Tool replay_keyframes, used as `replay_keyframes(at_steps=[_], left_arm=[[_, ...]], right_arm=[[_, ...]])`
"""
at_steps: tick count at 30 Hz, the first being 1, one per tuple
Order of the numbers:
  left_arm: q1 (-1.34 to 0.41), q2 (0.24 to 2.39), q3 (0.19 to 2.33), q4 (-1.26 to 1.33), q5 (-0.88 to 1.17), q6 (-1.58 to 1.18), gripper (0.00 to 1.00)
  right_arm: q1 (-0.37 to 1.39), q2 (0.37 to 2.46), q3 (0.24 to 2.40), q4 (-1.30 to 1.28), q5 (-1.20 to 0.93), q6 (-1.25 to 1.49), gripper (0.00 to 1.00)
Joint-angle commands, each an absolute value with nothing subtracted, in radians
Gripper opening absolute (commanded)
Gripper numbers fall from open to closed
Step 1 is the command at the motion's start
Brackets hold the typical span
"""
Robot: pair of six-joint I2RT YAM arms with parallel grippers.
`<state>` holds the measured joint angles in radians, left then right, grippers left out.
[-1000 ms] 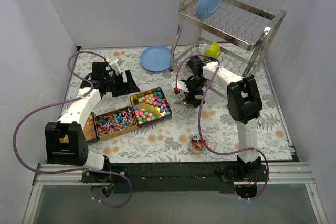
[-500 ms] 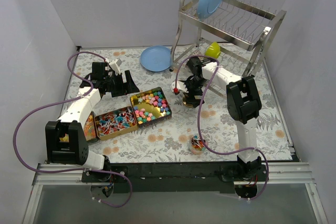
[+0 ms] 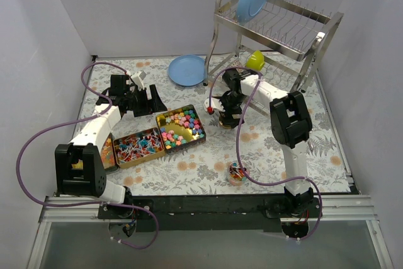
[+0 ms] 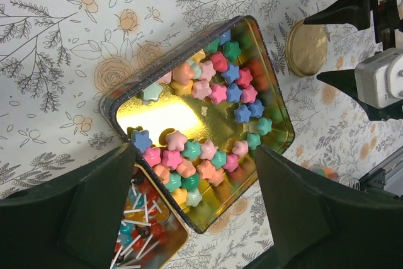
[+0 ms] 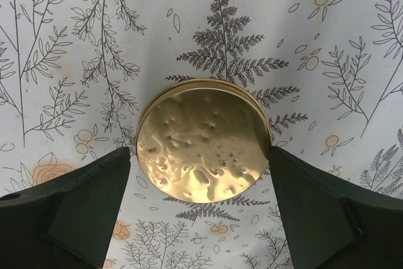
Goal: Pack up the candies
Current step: Pick up the bottle lid at the center of the board.
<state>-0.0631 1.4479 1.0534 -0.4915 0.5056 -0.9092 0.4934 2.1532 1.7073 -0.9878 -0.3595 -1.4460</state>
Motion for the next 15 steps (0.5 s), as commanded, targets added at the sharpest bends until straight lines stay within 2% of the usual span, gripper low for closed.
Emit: replay_keyframes(at_steps=[1, 7, 10, 11, 15], left_arm=[[-0.057, 1.445, 1.054, -0.474, 0.511, -0.904, 0.76], [-0.055, 1.463, 1.063, -0.469, 0.518, -0.91, 0.76], [-0.054, 1.463, 1.062, -0.468, 0.518, -0.908, 0.76], [-0.054, 1.462, 1.06, -0.468, 0.518, -0.908, 0.76], [-0.052, 1.45, 1.048, -0.465, 0.529, -0.91, 0.76]], right_arm=[[0.499, 2.174, 1.707, -0.97, -0.362, -1.424, 0.98], [0.502, 2.212, 1.736, -1.023, -0.342, -1.431, 0.98], [0.502, 2.237, 1.758, -1.077, -0.336, -1.419, 0.94], [0.503, 2.238, 1.756, -1.084, -0.337, -1.417, 0.88], [0.502, 2.209, 1.758, -1.104, -0.362, -1.37, 0.79]])
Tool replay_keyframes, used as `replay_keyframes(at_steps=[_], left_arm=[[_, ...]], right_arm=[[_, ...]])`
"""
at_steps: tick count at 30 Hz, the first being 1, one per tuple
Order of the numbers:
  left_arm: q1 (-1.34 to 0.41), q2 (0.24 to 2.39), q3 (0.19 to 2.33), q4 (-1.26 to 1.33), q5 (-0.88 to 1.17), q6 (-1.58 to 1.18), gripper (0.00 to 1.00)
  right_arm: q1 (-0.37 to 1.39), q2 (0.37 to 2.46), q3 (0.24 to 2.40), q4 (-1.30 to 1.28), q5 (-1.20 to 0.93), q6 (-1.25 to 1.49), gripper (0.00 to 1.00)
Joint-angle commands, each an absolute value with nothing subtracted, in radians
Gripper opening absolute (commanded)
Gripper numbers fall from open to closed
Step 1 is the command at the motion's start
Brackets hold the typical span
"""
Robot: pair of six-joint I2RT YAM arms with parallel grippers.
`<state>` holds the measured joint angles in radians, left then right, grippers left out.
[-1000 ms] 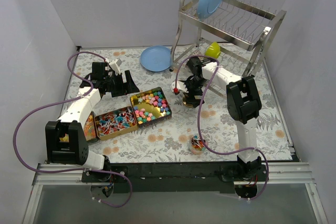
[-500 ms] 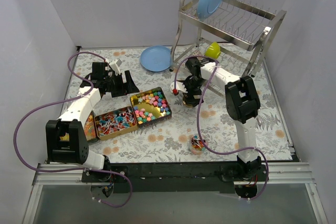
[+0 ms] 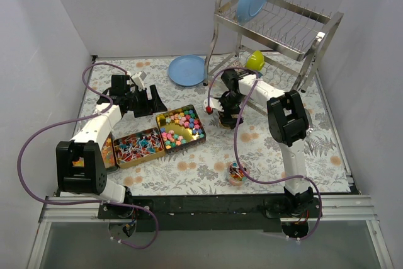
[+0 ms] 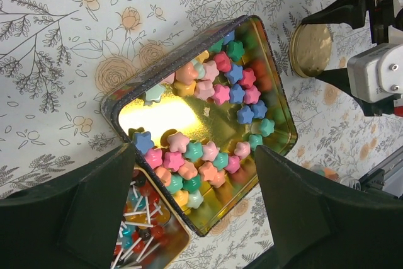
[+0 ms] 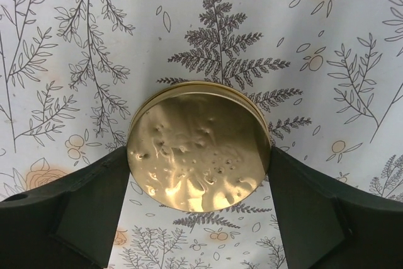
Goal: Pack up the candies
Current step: Pick up the bottle lid at the center of the board, then close the bottle lid on the packing bottle.
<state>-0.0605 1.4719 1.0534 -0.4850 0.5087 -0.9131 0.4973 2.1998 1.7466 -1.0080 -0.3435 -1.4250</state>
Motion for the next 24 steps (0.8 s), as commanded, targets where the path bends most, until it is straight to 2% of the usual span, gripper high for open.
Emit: replay_keyframes(at_steps=[1, 8, 10, 14, 15, 16, 21, 24], left_arm=[[-0.052, 1.447, 1.042, -0.465, 0.54, -0.907, 0.76], [-0.055, 1.439, 1.006, -0.401, 0.678, -0.919, 0.76], [-0.072, 1.43, 0.997, -0.387, 0.67, -0.91, 0.79], [-0.084, 1.416, 0.977, -0.359, 0.683, -0.873, 0.87], [-0.086, 1.417, 0.974, -0.356, 0.695, -0.879, 0.9], [-0.084, 1.428, 0.973, -0.351, 0.699, -0.888, 0.98], [-0.086, 1.411, 0.927, -0.287, 0.704, -0.988, 0.98], [-0.086, 1.388, 0.902, -0.265, 0.701, -1.006, 0.98]], right_arm=[[0.502, 2.198, 1.766, -1.114, -0.376, -1.356, 0.78], [0.521, 2.028, 1.795, -1.218, -0.445, -1.286, 0.76], [0.544, 1.947, 1.758, -1.238, -0.453, -1.272, 0.76], [0.616, 1.787, 1.539, -1.235, -0.462, -1.238, 0.75], [0.636, 1.722, 1.498, -1.212, -0.459, -1.224, 0.75], [0.682, 1.688, 1.447, -1.198, -0.448, -1.212, 0.75], [0.825, 1.487, 1.171, -1.105, -0.387, -1.141, 0.75], [0.897, 1.434, 1.091, -1.062, -0.348, -1.108, 0.76]])
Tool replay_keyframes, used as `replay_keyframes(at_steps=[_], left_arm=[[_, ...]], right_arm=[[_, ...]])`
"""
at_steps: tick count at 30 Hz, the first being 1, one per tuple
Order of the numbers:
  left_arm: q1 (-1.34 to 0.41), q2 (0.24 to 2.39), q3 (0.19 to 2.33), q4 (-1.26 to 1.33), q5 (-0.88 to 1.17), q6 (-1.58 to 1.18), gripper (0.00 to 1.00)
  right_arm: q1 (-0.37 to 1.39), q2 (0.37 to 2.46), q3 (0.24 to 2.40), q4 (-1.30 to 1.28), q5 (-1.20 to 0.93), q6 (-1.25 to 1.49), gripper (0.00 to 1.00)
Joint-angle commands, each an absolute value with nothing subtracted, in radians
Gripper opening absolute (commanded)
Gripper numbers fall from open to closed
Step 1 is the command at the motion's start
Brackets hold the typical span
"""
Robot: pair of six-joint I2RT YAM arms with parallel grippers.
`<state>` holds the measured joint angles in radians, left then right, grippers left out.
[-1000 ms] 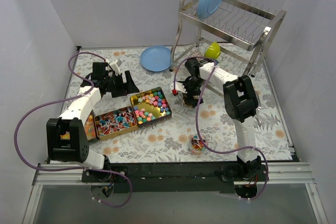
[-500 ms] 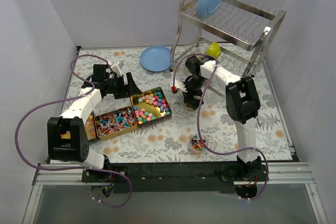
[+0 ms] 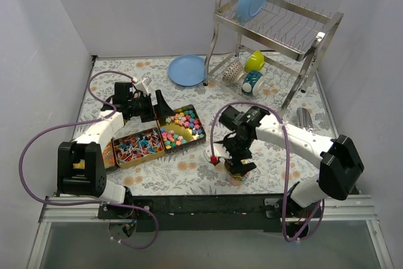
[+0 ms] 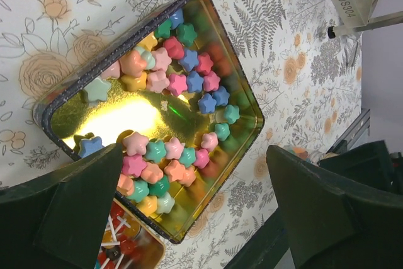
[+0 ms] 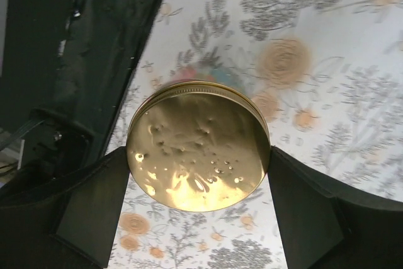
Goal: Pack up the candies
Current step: Close the bottle lid on the packing bottle.
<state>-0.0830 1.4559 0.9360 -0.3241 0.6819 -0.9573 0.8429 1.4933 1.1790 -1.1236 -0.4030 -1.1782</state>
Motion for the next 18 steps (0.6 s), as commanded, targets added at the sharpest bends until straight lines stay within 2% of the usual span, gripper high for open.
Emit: replay_keyframes(at_steps=[1, 18], left_arm=[[-0.086, 1.385, 0.896, -0.267, 0.703, -1.006, 0.98], [-0.086, 1.278, 0.865, -0.345, 0.655, -0.971, 0.98]], right_arm=[[0.92, 1.43, 1.082, -1.055, -0.342, -1.1, 0.76], [0.992, 1.398, 0.996, -1.009, -0.259, -1.069, 0.76]])
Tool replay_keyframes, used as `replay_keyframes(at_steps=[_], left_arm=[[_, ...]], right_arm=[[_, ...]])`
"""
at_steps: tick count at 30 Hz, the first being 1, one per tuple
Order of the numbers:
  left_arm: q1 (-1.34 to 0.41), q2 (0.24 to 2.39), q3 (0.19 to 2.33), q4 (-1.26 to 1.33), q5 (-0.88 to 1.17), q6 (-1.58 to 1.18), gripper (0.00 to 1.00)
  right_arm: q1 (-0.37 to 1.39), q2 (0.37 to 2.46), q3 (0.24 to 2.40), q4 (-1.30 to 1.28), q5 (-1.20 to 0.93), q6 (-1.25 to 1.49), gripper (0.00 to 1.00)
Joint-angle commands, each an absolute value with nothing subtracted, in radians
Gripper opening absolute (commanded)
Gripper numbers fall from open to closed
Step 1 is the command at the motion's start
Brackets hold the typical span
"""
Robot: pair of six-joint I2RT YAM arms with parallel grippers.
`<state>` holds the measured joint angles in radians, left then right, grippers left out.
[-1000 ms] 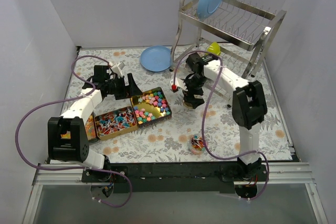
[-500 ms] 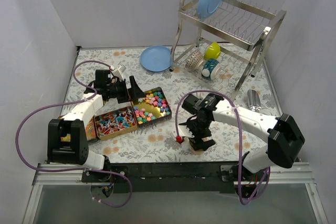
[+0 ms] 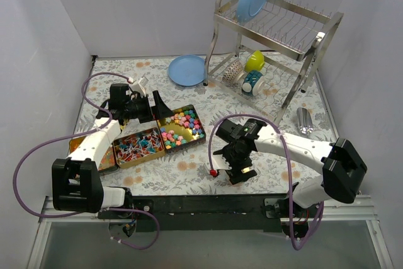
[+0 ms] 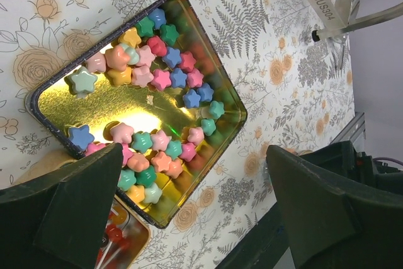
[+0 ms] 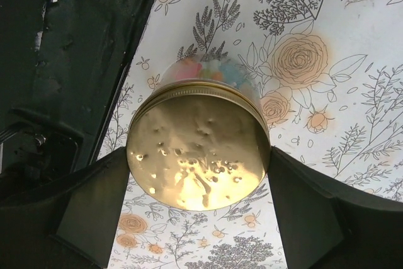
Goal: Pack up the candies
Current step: Close the bottle lid on the packing bottle.
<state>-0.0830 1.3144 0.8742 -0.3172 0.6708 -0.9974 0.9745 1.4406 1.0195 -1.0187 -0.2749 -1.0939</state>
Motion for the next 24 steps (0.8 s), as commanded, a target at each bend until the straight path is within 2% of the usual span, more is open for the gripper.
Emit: replay_keyframes(at_steps=[1, 11, 16, 24], left_arm=[[-0.084, 1.279, 0.864, -0.347, 0.664, -0.969, 0.98], [-0.09, 1.301, 0.87, -0.331, 0.718, -0.985, 0.98], [-0.196, 1.234, 0.789, -0.215, 0.768, -0.945, 0.98], [-0.48, 1.1, 0.62, 0.069, 0.818, -0.893, 0.98]], right_arm=[[0.992, 1.393, 0.993, -1.011, -0.256, -1.066, 0.76], [0.992, 1.31, 0.87, -0.921, -0.199, -1.011, 0.77], [0.992, 1.27, 0.772, -0.836, -0.218, -0.982, 0.78], [0.956, 1.166, 0.81, -0.859, -0.236, -0.873, 0.98]])
